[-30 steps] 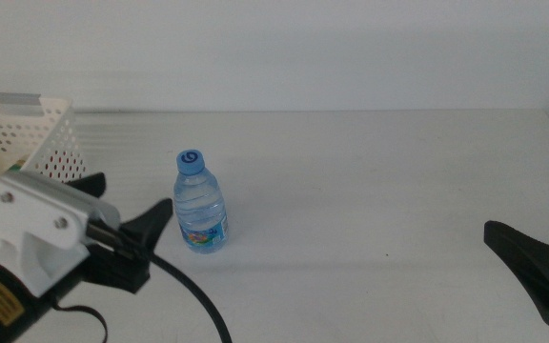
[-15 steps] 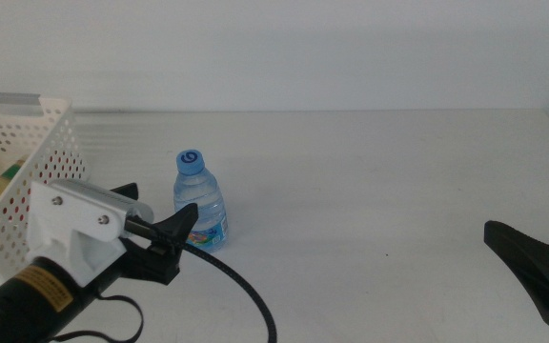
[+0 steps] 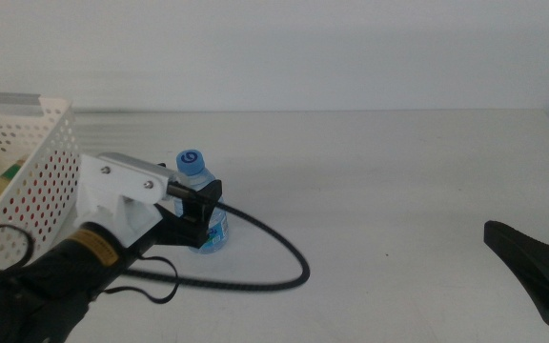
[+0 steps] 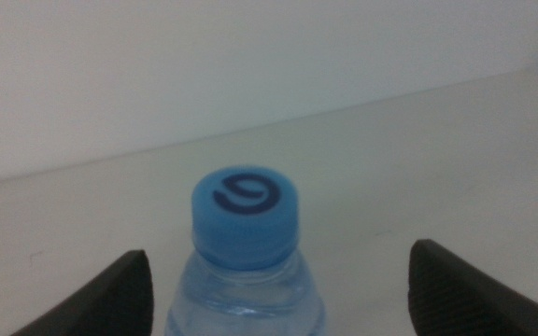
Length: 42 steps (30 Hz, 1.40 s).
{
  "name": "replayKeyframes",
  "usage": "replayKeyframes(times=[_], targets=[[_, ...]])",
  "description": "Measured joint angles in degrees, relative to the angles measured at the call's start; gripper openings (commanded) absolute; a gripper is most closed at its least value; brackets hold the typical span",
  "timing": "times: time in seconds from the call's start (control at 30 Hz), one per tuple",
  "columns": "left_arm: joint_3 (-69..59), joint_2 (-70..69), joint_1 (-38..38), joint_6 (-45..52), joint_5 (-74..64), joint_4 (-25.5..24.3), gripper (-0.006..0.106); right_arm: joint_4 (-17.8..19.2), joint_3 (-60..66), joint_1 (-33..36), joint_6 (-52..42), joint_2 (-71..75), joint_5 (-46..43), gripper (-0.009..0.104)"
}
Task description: Use arms to grab the bottles and put them into the dustbin to the left of the table.
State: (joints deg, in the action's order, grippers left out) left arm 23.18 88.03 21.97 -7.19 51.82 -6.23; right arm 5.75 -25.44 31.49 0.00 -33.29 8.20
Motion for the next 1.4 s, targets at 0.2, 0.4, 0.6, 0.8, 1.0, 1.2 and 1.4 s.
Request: replayKeyframes(times=[0.2,0.4,0.6,0.8,1.0,1.2,1.4], targets=[[3.0,6.0,0.0,1.4,0.1,1.2,0.090,0.0,0.0,0.0,0.0,0.0,0.0,0.079],[5.6,12.9,0.0,2.3,3.5,3.5,0.090,0.0,0.0,0.0,0.0,0.0,0.0,0.079],[6.5,19.4,0.0,2.3,11.7,5.0,0.090,0.0,0.0,0.0,0.0,0.0,0.0,0.079],[6.5,22.5,0.0,1.9,13.3,5.0,0.081,0.0,0.0,0.0,0.0,0.0,0.0,0.079],[6.6,23.2,0.0,1.9,13.7,5.0,0.047,0.0,0.0,0.0,0.0,0.0,0.0,0.079],[6.6,23.1,0.0,-0.4,13.8,5.0,-0.005,0.0,0.0,0.0,0.0,0.0,0.0,0.079],[6.4,15.8,0.0,-6.7,3.5,1.6,-0.005,0.0,0.0,0.0,0.0,0.0,0.0,0.079]])
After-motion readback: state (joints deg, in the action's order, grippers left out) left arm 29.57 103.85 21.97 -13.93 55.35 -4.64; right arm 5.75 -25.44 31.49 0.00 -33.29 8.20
